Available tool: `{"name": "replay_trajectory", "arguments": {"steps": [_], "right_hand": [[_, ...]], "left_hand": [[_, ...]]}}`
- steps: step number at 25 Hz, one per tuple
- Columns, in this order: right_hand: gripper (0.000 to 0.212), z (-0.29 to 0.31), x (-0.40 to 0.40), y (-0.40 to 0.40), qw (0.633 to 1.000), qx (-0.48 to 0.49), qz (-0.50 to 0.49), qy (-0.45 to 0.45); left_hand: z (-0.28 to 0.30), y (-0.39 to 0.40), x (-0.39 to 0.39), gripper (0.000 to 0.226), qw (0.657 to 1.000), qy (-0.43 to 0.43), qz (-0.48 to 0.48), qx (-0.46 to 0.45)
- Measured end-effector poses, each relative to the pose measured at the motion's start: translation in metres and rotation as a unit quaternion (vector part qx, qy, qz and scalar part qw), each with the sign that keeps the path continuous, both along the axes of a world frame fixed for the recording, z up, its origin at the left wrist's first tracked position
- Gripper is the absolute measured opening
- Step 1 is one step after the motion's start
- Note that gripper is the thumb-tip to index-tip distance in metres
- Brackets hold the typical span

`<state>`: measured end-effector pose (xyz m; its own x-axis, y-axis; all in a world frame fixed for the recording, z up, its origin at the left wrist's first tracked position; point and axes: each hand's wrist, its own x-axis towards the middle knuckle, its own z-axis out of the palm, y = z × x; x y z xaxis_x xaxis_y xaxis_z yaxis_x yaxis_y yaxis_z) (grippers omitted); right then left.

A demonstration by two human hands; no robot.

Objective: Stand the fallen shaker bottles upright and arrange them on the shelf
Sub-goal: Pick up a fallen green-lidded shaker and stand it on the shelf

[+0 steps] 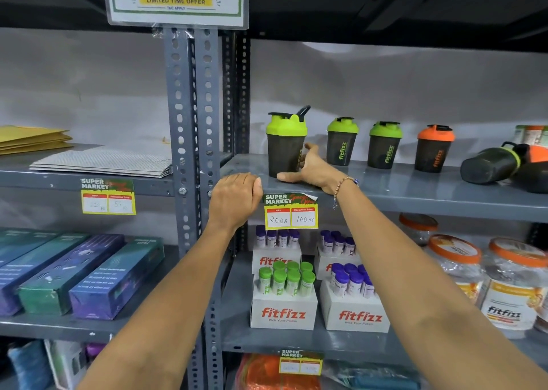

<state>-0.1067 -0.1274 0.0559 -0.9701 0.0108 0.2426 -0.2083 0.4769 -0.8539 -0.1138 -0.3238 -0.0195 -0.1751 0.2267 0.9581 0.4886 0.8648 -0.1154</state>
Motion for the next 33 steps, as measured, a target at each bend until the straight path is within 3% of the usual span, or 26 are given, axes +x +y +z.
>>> {"name": "replay_trajectory", "arguments": {"steps": [3,7,12,17,22,26,30,33], "right_hand": [[0.101,0.003,0.001,0.005,0.998,-0.065,0.011,-0.004],[0.104,0.001,0.0,0.001,0.999,-0.032,-0.002,-0.003],[0.103,0.002,0.002,0.003,0.997,-0.063,0.033,-0.015],[0.109,0.001,0.003,0.0,0.999,-0.015,0.034,0.001],[0.103,0.001,0.001,0.003,0.998,-0.049,0.046,-0.001],[0.106,-0.001,-0.006,-0.003,0.999,0.03,0.004,0.02],[0.109,0.0,-0.003,-0.004,0.999,0.044,-0.011,0.027],[0.105,0.003,0.01,0.0,1.0,0.001,0.005,0.019]], "left_hand": [[0.0,0.0,0.001,0.042,1.0,-0.003,0.0,-0.003],[0.0,0.0,0.0,0.042,1.0,-0.006,0.001,0.0],[0.0,0.0,0.002,0.043,1.0,-0.018,0.005,-0.004],[0.001,0.0,0.003,0.043,1.0,-0.019,0.003,-0.001],[0.001,0.001,0.005,0.043,1.0,-0.006,-0.001,0.004],[0.002,0.001,0.006,0.043,1.0,-0.014,0.006,0.003],[0.003,0.002,0.011,0.044,0.999,-0.039,0.009,-0.001],[0.002,0.005,0.016,0.042,0.999,-0.052,0.002,0.001]]}}
